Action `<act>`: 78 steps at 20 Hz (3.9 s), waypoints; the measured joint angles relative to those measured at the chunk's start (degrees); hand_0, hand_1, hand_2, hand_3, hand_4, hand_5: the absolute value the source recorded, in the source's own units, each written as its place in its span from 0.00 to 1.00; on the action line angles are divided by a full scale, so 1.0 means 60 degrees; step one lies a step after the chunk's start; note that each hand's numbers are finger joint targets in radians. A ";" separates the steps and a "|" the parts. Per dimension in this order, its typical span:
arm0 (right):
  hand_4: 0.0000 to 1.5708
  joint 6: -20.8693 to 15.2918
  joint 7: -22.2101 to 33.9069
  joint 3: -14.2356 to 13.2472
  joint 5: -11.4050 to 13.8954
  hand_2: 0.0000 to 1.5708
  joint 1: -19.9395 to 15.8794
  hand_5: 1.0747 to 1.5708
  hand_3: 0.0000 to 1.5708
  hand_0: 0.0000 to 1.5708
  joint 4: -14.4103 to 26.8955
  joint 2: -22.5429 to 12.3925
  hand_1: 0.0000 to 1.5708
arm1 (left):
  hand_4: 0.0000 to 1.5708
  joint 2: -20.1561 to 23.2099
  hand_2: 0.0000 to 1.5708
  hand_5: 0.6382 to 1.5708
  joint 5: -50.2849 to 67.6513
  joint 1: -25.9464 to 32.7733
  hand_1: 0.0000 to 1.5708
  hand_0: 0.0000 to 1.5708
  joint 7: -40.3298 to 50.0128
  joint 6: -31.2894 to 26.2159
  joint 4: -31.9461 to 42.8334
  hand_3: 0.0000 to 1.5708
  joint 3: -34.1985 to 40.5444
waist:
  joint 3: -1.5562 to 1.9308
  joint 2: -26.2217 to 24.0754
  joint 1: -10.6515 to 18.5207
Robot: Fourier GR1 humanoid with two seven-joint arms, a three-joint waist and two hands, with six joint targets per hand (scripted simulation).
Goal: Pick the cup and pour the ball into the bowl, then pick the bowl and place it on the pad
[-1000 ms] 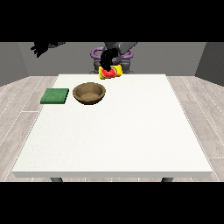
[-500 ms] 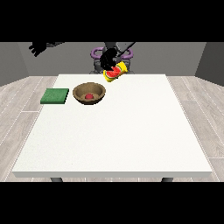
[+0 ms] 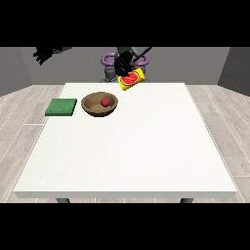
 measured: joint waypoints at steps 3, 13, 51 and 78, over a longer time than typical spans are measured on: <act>0.33 -0.0141 -0.0015 -0.0100 -0.0015 0.00 0.0063 1.00 0.20 0.00 -0.0032 0.0002 0.00 | 0.65 0.0049 1.00 0.97 0.0768 0.0494 0.85 0.85 0.0074 0.0862 -0.0503 1.00 0.0803 | -0.0013 0.0046 0.0283; 0.37 -0.1031 0.0094 -0.0176 0.0190 0.00 0.0134 0.98 0.13 0.00 -0.0308 0.0278 0.00 | 0.68 0.0208 0.72 1.00 0.4686 0.2841 0.70 0.70 -0.1110 0.3524 -0.2178 0.52 0.3649 | -0.0065 0.0214 0.1569; 0.24 -0.1680 -0.5333 0.0330 0.1523 0.00 -0.1488 1.00 0.00 0.00 0.5235 0.1548 0.00 | 0.61 0.0010 0.00 0.84 1.4323 0.7468 0.00 0.00 -0.5756 0.1353 -0.7994 0.00 0.4814 | -0.0124 0.2619 0.2072; 0.58 -0.3534 -0.2603 -0.0384 0.0307 1.00 -0.2040 0.85 0.81 1.00 0.5349 0.1096 1.00 | 0.74 0.0373 0.00 0.77 1.4775 0.8064 0.00 0.00 -0.5599 0.0697 -0.8066 0.00 0.5469 | -0.0024 0.1828 0.1939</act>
